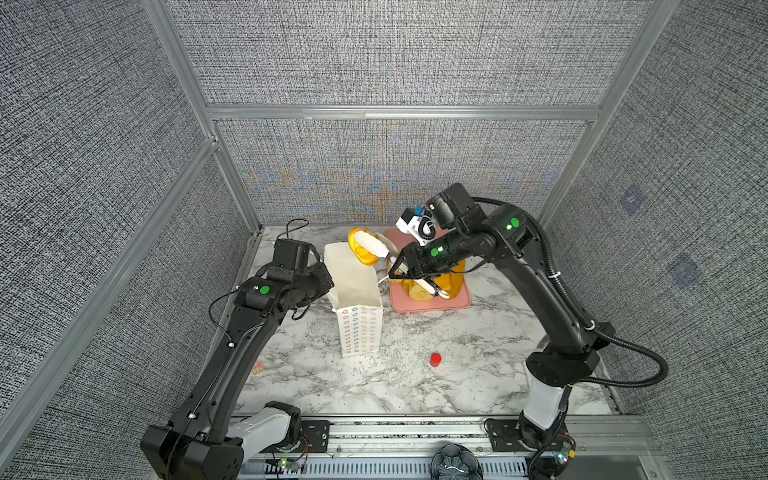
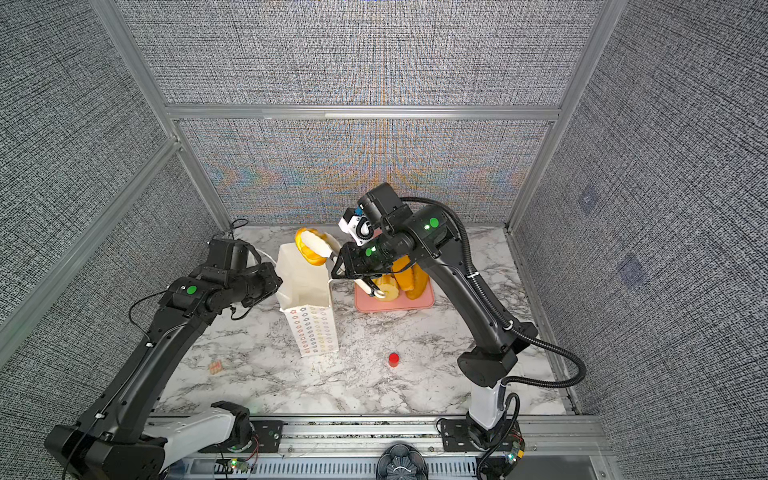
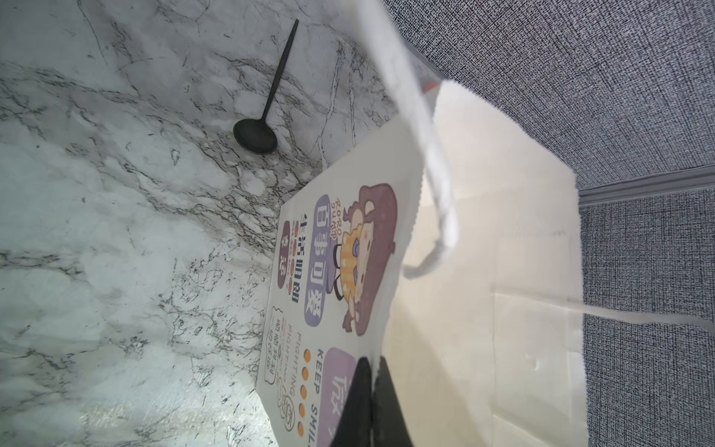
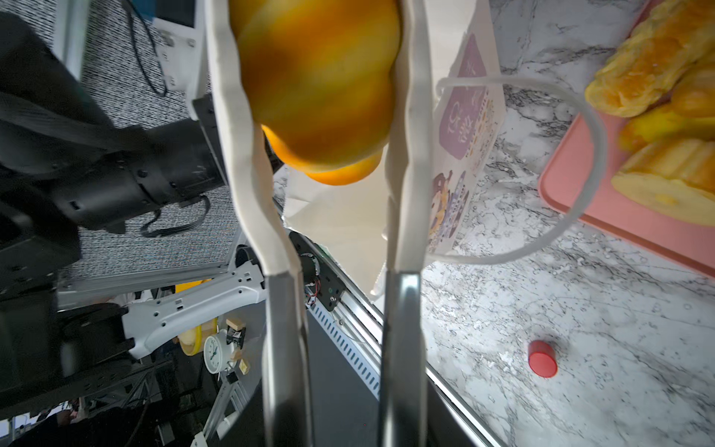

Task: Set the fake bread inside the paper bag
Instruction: 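Lift the bun with the tongs and carry it over the bag opening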

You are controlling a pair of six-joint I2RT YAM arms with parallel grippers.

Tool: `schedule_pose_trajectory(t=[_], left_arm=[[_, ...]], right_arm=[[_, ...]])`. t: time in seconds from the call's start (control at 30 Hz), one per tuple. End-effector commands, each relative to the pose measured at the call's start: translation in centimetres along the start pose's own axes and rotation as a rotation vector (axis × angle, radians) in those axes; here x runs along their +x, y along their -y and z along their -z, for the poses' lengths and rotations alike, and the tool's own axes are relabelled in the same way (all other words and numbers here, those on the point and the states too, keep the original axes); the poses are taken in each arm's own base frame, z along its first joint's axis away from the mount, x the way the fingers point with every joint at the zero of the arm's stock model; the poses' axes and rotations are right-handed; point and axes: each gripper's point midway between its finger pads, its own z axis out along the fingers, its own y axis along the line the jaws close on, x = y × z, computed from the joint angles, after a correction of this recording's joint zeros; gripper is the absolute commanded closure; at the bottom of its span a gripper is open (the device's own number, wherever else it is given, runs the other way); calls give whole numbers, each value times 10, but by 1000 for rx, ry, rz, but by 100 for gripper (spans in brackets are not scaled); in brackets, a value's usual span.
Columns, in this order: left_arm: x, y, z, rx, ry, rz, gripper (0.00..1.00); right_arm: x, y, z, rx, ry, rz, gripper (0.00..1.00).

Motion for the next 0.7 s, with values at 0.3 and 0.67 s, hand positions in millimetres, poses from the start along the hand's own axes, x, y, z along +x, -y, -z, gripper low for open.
schedule_pose_trajectory(t=[0.3,0.67], left_arm=[[-8,8,-2,28,21,-10,100],[-8,11,-6,37,6,-17,100]], right_arm=[[13,3,-23,78,-53,66,59],[18,11,-34,125,-86,80,52]])
